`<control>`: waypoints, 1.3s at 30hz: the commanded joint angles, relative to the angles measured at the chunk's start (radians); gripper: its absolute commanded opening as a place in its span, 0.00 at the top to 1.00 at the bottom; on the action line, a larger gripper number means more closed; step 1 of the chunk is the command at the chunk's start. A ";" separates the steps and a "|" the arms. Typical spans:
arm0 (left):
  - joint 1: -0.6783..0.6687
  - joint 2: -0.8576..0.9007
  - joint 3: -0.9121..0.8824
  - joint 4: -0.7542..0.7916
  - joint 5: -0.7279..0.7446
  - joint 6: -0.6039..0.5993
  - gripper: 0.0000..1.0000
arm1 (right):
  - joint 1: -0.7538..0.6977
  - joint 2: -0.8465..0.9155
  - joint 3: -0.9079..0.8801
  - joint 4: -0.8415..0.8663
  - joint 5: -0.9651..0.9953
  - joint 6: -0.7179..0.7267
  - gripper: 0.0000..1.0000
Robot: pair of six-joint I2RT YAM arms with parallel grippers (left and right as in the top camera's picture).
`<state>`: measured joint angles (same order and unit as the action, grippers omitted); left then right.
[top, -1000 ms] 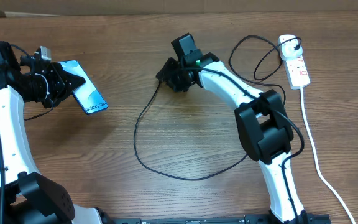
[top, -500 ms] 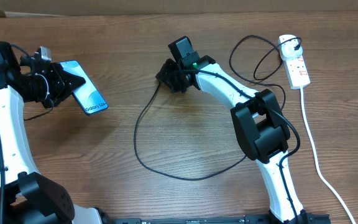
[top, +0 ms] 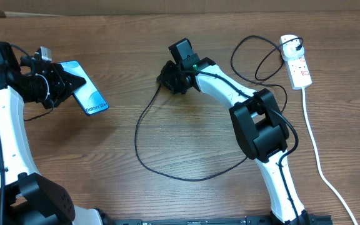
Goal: Plug charger to phone and switch on socket
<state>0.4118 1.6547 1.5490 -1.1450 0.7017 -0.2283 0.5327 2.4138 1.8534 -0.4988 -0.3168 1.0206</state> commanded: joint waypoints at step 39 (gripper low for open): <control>-0.006 -0.023 0.009 -0.066 0.454 0.256 0.96 | -0.050 -0.182 0.018 -0.176 -0.487 -0.256 0.96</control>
<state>0.4118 1.6547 1.5490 -1.1980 1.0199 -0.0578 0.4850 2.3638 1.8534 -0.6598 -0.7498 0.8433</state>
